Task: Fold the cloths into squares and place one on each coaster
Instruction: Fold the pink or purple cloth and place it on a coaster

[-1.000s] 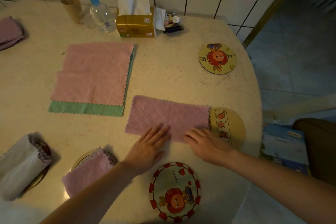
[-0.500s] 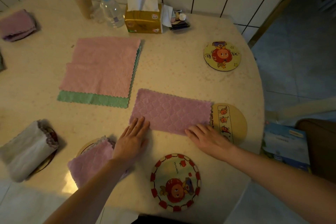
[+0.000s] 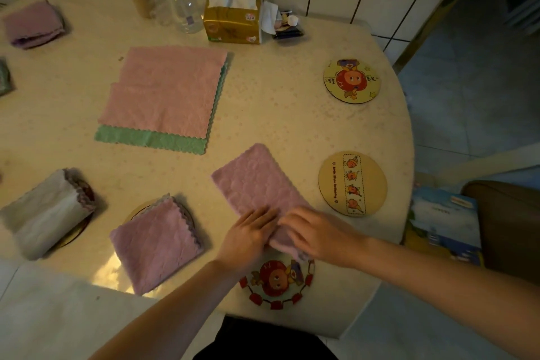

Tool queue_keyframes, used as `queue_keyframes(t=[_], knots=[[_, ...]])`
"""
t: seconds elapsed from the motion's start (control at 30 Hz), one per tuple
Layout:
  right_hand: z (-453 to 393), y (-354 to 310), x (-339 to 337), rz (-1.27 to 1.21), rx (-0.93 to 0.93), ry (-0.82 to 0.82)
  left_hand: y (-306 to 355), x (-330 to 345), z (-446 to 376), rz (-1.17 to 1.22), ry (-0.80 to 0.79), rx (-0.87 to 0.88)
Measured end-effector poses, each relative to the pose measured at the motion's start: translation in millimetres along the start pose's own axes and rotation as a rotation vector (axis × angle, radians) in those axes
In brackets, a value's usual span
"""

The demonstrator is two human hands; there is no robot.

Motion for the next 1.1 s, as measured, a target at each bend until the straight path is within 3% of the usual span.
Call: queue_keyframes(t=[0.1, 0.2, 0.37, 0.47, 0.57, 0.63, 0.73, 0.83, 1.1], knots=[[-1, 26, 30, 0.012, 0.064, -0.145, -8, 11, 23, -0.066, -0.087, 0.097], [1, 26, 56, 0.156, -0.107, -0.294, -17, 10, 41, -0.062, -0.093, 0.08], [7, 29, 71, 0.253, -0.199, -0.317, -25, 4, 50, 0.088, -0.047, 0.01], [4, 35, 72, 0.235, -0.203, -0.313, -31, -7, 47, 0.347, -0.025, -0.112], [-8, 43, 62, -0.047, -0.037, -0.41, -38, -22, 43, 0.582, 0.032, -0.271], [-27, 53, 56, -0.3, 0.153, -0.462, -64, -28, 39, 0.753, 0.159, -0.485], [-55, 79, 50, -0.546, 0.505, -0.31, -97, -31, 31, 1.144, 0.36, -0.815], [-71, 102, 65, -0.607, 0.699, -0.244, -111, -30, 21, 1.331, 0.397, -1.023], [-74, 108, 84, -0.531, 0.834, -0.31, -113, -18, 27, 1.408, 0.402, -1.141]])
Point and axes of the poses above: each hand's wrist, its own z-axis away from the middle knuckle, its own x-axis out of the palm, y = z × x, the point moved 8 cm from there along -z, towards the middle knuckle, and after that the axes turned 13 degrees about z, right-handed, at the moved point
